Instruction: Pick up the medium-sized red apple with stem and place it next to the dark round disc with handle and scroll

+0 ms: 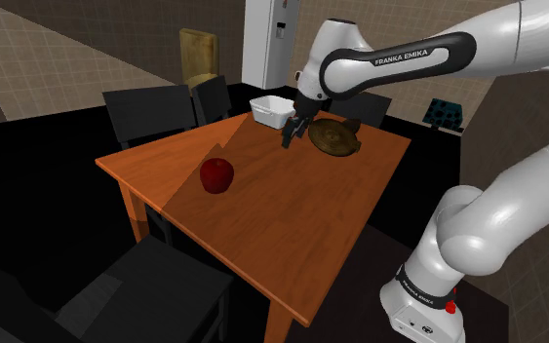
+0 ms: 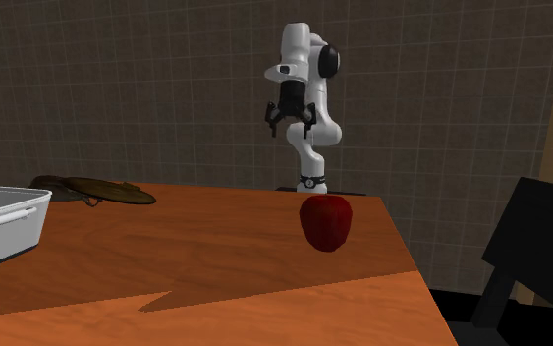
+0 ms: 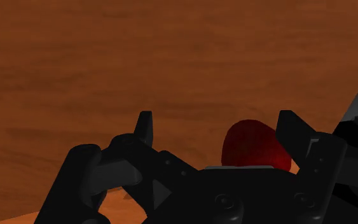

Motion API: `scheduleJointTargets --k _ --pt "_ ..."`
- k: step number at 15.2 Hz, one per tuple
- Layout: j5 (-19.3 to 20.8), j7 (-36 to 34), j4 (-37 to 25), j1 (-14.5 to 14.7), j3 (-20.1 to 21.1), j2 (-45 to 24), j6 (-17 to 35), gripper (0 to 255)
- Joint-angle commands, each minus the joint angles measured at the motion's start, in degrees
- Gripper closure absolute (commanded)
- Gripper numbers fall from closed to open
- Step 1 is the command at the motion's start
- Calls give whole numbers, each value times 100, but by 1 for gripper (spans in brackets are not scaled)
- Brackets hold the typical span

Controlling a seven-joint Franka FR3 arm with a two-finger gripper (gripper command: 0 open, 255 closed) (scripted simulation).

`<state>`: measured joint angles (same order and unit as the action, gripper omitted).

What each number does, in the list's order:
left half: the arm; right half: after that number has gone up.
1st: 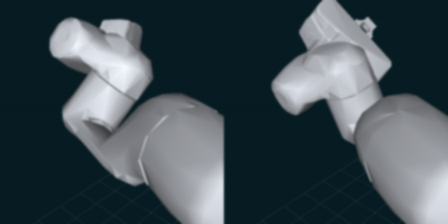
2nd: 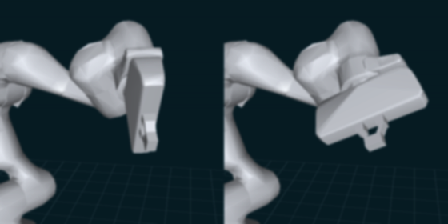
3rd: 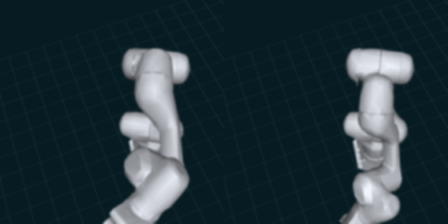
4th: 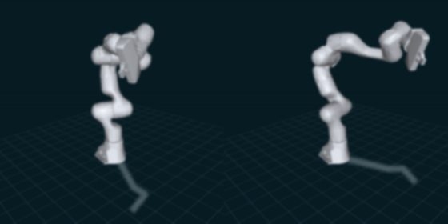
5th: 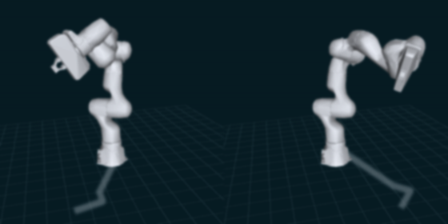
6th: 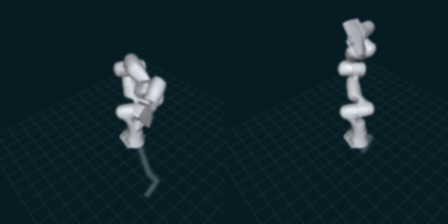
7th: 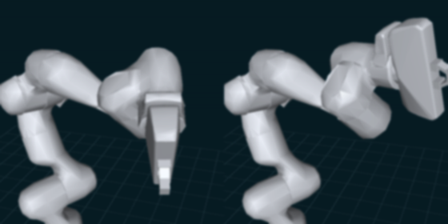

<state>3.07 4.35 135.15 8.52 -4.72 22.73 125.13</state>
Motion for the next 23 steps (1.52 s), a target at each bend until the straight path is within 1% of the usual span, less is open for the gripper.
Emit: scheduleJointTargets --k 1,7,12,16,23 --pt "-87 162 -78 110 -4 -300 370 0" --pt "-432 736 -581 413 -2 -1371 1317 0" --pt "-797 1280 -1166 608 79 -2259 1922 0" --pt "-1088 1723 -1733 707 213 -2955 2286 0" --pt "-1164 1781 -1844 703 252 -3380 2603 0"
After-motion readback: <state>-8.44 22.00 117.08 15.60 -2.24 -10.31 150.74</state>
